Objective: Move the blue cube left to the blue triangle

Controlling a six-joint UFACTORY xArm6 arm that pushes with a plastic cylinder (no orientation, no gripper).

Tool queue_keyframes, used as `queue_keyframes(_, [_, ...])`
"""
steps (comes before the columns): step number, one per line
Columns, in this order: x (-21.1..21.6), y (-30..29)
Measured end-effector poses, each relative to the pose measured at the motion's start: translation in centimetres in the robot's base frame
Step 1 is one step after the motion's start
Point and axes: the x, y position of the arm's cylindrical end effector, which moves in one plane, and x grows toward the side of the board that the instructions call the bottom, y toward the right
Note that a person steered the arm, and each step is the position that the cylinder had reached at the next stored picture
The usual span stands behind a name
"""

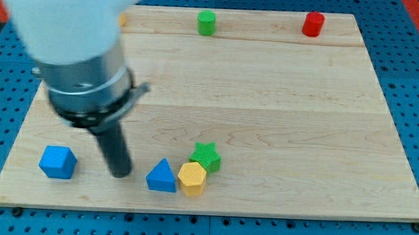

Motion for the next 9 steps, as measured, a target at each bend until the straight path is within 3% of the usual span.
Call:
queue_keyframes(2, [3.1,-7.7])
queue_keyframes(3, [2.4,-14.3])
queue_keyframes(4, [-0.2,-15.1])
queue_keyframes(6, [-0.6,-5.7])
queue_keyframes(8, [5.1,-10.1])
queue_keyframes(9, [5.1,-6.9])
